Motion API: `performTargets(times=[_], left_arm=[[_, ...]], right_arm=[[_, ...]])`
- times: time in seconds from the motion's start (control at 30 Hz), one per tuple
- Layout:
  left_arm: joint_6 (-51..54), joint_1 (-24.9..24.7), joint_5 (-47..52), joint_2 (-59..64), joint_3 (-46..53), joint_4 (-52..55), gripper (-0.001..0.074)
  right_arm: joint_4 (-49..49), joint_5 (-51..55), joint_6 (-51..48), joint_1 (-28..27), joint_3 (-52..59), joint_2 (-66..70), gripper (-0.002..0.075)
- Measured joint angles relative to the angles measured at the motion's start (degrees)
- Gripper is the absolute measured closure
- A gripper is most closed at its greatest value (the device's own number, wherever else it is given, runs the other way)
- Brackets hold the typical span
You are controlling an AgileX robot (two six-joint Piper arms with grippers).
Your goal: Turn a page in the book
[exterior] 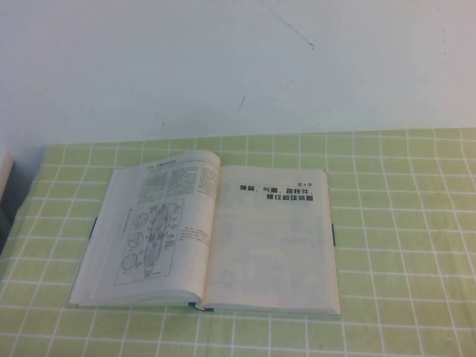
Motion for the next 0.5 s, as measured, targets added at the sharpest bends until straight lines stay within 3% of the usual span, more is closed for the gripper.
performTargets(times=[0.5], left_arm=[[0.0, 0.0, 0.0, 0.0, 0.0, 0.0, 0.0738]], right_arm=[[0.0, 0.0, 0.0, 0.0, 0.0, 0.0, 0.0728]])
